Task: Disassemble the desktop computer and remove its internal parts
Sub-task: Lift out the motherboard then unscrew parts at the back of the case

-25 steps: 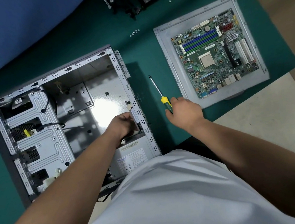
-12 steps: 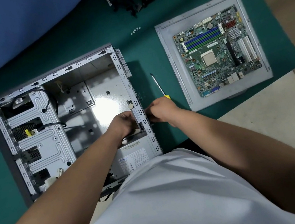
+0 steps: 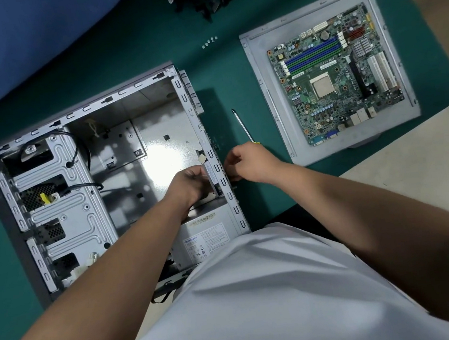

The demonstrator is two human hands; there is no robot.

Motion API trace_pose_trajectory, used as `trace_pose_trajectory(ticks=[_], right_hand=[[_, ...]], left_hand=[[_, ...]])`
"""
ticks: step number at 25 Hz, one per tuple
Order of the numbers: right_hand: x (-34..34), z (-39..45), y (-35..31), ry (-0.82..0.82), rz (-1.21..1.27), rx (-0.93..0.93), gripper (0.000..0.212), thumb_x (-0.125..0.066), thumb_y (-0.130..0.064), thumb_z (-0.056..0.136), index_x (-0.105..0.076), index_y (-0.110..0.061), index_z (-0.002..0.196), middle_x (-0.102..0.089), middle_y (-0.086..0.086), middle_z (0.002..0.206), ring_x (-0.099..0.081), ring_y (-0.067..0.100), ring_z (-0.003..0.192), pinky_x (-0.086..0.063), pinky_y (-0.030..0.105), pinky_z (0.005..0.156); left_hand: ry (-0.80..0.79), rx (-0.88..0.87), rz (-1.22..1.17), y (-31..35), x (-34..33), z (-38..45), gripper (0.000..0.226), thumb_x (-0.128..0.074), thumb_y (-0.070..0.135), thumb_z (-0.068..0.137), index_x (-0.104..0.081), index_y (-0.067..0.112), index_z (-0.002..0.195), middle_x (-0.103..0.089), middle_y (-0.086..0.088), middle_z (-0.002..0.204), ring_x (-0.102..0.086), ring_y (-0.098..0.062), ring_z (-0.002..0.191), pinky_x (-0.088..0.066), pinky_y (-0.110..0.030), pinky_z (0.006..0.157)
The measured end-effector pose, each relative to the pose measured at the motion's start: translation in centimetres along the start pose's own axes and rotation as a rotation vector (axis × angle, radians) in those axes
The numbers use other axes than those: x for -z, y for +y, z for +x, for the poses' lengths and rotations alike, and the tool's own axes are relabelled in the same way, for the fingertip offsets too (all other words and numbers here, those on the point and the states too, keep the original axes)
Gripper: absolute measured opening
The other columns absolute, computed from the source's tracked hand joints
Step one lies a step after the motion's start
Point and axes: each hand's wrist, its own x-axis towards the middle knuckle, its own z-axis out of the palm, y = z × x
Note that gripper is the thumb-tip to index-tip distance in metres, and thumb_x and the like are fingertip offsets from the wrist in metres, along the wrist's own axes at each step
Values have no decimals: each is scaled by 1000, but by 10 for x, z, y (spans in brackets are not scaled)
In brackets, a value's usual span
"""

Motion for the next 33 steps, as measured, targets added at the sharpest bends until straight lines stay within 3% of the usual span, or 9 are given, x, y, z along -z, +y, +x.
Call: trace_pose_trajectory(ticks=[3, 6, 9, 12, 15, 19, 23, 27, 33], right_hand=[[-4, -6, 9, 53, -8, 119, 9, -74, -13, 86, -73, -21, 89, -75, -3, 85, -69, 13, 80, -54, 23, 73], [-11, -3, 11, 55, 113, -21, 1, -72, -19, 87, -73, -19, 86, -76, -1, 82, -72, 17, 79, -60, 32, 79], [-11, 3, 8, -6, 231, -178, 6, -75, -18, 85, -71, -14, 81, -74, 0, 68, -70, 15, 65, -60, 32, 70], [-5, 4, 8, -31, 201, -85, 9, -76, -13, 86, -72, -15, 79, -75, -2, 69, -72, 12, 64, -58, 23, 63], [-6, -1, 11, 20, 66, 41, 10, -77, -18, 85, -72, -25, 79, -77, -4, 79, -71, 10, 71, -59, 26, 70], [-7, -5, 16, 82, 28, 72, 12, -76, -19, 82, -70, -28, 77, -73, -9, 71, -67, 6, 66, -54, 24, 63], [0, -5, 17, 124, 144, 29, 8, -71, -20, 74, -66, -25, 69, -66, -10, 56, -56, 2, 50, -46, 20, 55], [8, -3, 13, 89, 500, -31, 23, -74, 0, 81, -65, -18, 69, -66, -4, 60, -70, 14, 65, -63, 35, 79], [19, -6, 0, 56, 657, -50, 19, -69, 6, 86, -70, -13, 85, -70, 3, 73, -68, 16, 65, -58, 24, 69]], left_hand=[[10, -2, 30, -4, 1, 3, 21, -56, -12, 96, -74, -2, 100, -75, 1, 68, -65, -5, 54, -52, -16, 54], [24, 11, 51, -7, 3, 5, 15, -61, -7, 95, -75, -3, 96, -79, -7, 82, -68, -16, 69, -58, -25, 69], [16, 9, 34, -8, 3, 6, 15, -61, -7, 95, -72, -9, 105, -78, -18, 97, -68, -23, 80, -58, -28, 75], [5, 2, 9, -5, 2, 3, 18, -58, -11, 96, -69, -13, 110, -76, -23, 100, -68, -26, 83, -60, -25, 72], [-1, 9, 12, -2, 1, 1, 20, -58, -11, 96, -69, -13, 112, -75, -20, 95, -68, -26, 82, -60, -25, 74], [-8, 17, 4, -1, 1, -1, 20, -57, -11, 96, -69, -13, 113, -75, -21, 99, -68, -23, 78, -59, -22, 72], [-5, 16, 16, -2, 1, 0, 21, -56, -10, 97, -69, -13, 113, -73, -29, 110, -65, -28, 88, -57, -38, 89], [-15, 9, 10, -2, 2, 0, 21, -55, -10, 98, -68, -13, 113, -74, -26, 103, -68, -14, 63, -55, -21, 64], [-19, -15, 24, -4, 2, 4, 23, -54, -12, 97, -70, -11, 114, -73, -26, 100, -64, -9, 52, -51, -16, 53]])
